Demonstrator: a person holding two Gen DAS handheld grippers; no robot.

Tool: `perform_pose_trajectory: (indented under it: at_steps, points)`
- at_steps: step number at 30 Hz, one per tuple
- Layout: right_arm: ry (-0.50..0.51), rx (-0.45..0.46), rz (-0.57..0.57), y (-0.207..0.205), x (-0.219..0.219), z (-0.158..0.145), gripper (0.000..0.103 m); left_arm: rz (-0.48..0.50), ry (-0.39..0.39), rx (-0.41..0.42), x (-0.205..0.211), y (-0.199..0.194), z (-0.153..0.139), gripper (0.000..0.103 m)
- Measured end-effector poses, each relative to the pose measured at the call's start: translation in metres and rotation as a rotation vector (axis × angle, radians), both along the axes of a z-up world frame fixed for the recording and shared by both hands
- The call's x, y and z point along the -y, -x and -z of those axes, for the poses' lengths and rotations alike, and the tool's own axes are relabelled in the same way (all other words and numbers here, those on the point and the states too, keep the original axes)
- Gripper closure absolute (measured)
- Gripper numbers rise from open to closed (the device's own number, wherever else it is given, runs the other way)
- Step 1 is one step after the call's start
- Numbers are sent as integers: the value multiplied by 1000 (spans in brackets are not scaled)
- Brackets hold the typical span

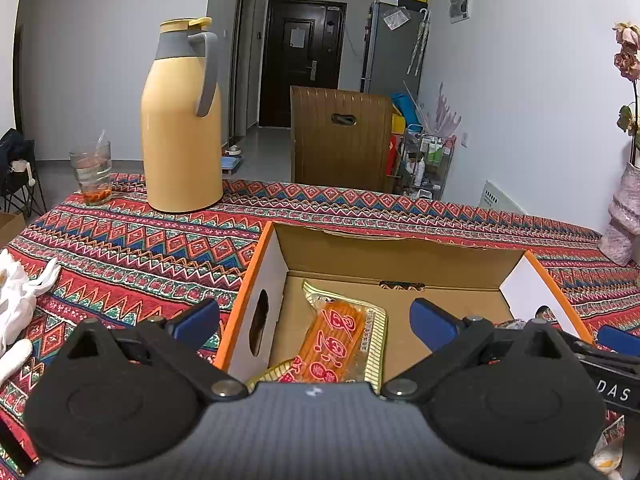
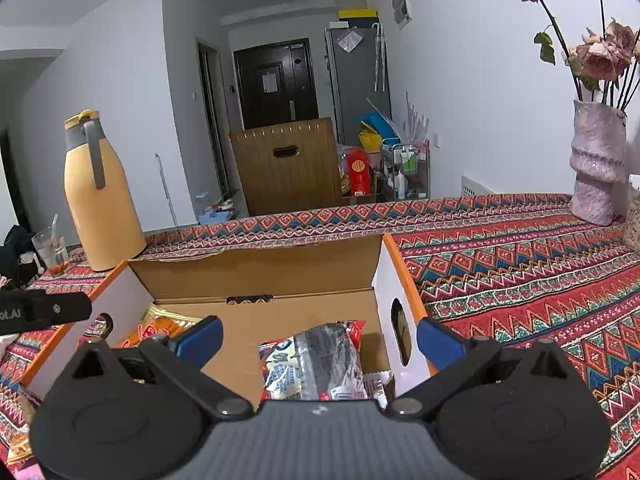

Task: Organize snacks
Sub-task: 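Lower both held packs into the cardboard box and open both grippers, then move both grippers back to the pile and grasp a green bar with the right gripper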

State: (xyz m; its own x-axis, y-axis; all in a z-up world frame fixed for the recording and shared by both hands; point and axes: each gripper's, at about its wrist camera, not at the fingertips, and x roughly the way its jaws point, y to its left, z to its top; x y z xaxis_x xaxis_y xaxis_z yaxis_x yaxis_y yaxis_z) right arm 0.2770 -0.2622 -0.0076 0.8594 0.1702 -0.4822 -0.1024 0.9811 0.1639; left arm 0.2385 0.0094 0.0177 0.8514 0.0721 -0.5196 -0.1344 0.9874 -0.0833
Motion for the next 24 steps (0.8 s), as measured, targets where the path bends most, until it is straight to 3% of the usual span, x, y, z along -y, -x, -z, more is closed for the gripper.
perform_pose_trajectory:
  at_steps: [14,24]
  points:
    - [33,99,26,34,1,-39,0,-8,-21,38,1,31,-26,0]
    - [63,101,10,81,3,-44,0,0,-17,18,-11,74,-27,0]
